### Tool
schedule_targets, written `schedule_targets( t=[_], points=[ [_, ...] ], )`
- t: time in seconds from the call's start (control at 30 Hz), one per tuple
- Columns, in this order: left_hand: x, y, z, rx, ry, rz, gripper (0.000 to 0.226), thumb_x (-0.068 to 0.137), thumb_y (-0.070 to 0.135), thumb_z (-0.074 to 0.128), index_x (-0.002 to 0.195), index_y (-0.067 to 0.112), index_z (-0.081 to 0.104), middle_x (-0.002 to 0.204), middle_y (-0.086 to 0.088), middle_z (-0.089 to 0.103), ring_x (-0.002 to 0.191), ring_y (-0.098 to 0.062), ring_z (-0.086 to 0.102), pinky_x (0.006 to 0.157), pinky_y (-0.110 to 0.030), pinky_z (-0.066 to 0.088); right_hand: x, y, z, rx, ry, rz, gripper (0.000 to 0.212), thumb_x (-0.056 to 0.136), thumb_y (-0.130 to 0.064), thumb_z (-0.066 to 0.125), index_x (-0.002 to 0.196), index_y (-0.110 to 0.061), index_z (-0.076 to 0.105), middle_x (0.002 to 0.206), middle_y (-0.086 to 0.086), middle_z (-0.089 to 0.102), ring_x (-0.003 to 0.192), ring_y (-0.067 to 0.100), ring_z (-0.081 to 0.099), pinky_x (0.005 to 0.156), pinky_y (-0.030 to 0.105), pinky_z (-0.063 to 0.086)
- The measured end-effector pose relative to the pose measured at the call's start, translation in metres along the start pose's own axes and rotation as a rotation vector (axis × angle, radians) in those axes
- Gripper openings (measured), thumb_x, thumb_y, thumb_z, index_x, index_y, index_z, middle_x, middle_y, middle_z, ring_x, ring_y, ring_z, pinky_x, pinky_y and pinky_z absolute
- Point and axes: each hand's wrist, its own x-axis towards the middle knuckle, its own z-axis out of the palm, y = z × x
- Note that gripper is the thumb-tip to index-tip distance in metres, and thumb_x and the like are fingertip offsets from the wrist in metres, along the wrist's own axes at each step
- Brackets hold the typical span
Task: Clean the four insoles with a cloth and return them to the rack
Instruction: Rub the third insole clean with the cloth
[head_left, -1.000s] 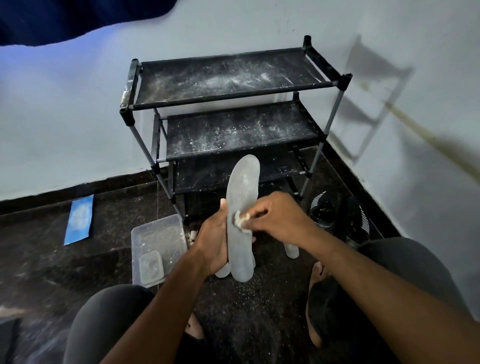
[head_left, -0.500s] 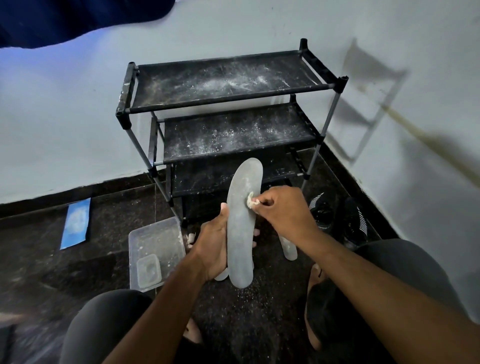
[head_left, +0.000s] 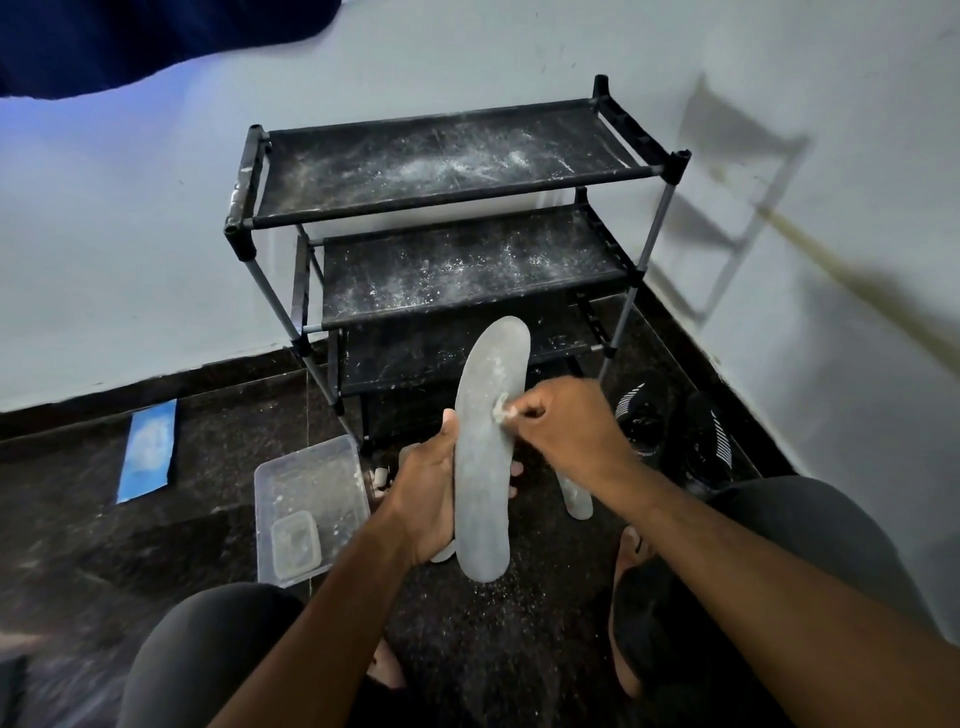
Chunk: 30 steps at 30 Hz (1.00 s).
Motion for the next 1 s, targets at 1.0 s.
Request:
schedule_targets(
  t=[1.0],
  points=[
    [0.005,-0.001,-0.003,0.015,0.012,0.019,0.061,0.105,0.052,0.037,0.138,0.006,0.060,0.128,-0.025,0.067,0.111,-0.039,0.066,0.095,-0.054,0.056,0.000,0.001,0.009,-0.111,0.048,-0.173,0.012,0.089,-0.014,0.069,0.098,-0.013,0.077,0.092,-0.002,0.066,0.082,0.007,0.060,0.078,0.021,0.052]
  ],
)
